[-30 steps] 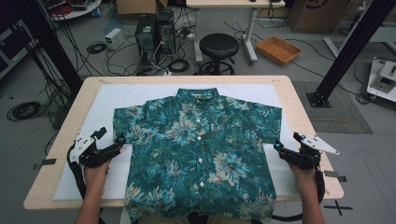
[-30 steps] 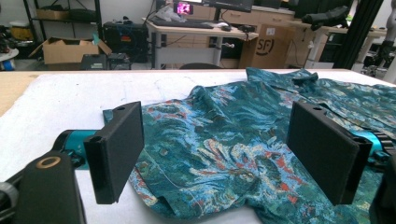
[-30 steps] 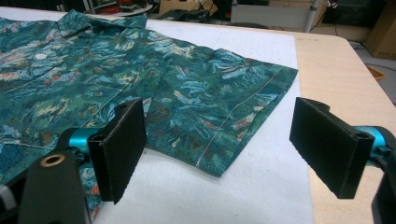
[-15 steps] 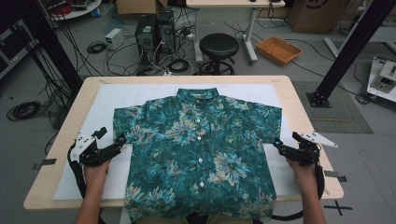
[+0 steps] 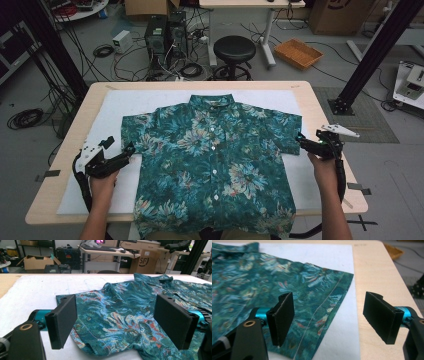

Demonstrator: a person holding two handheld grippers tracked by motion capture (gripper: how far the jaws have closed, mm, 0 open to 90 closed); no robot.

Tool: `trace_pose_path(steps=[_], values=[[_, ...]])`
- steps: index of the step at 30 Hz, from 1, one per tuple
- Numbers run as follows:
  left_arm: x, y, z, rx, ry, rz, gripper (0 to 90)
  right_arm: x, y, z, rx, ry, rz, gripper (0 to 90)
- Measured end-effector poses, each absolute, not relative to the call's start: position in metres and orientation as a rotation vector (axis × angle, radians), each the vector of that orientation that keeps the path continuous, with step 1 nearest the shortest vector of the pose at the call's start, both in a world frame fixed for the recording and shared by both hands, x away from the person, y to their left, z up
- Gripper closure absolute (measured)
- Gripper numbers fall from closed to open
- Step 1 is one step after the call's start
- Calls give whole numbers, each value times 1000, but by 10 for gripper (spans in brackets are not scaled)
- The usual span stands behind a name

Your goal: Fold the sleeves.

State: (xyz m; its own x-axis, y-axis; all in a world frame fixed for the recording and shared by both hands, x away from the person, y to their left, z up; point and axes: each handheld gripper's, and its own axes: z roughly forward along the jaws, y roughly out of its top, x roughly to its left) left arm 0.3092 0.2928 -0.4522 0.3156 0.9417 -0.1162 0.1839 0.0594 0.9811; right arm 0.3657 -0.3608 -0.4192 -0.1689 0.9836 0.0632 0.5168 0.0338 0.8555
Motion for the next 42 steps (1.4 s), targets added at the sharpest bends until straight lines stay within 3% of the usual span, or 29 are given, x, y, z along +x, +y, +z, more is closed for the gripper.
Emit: trace_pose_path(steps=[7,20,23,26,27,36,42], values=[[309,293,-452,1406,1120,813,193,397,-353,-433,1687,1837,893,375],[310,291,-452,1421,1122,818,196,413,-343,-449,1689,1837,840,540],[310,291,-452,1423,1124,817,196,412,-342,-447,1650,1873,823,708],[310,291,-452,1426,1124,819,196,413,-340,-447,1627,1891,809,781],[310,291,-452,1424,1125,818,196,413,-335,-445,1598,1924,788,870],[310,291,-452,1425,1122,815,196,417,-316,-422,1484,1938,780,881],[310,291,-452,1424,1122,811,196,424,-273,-400,1338,2010,806,878]])
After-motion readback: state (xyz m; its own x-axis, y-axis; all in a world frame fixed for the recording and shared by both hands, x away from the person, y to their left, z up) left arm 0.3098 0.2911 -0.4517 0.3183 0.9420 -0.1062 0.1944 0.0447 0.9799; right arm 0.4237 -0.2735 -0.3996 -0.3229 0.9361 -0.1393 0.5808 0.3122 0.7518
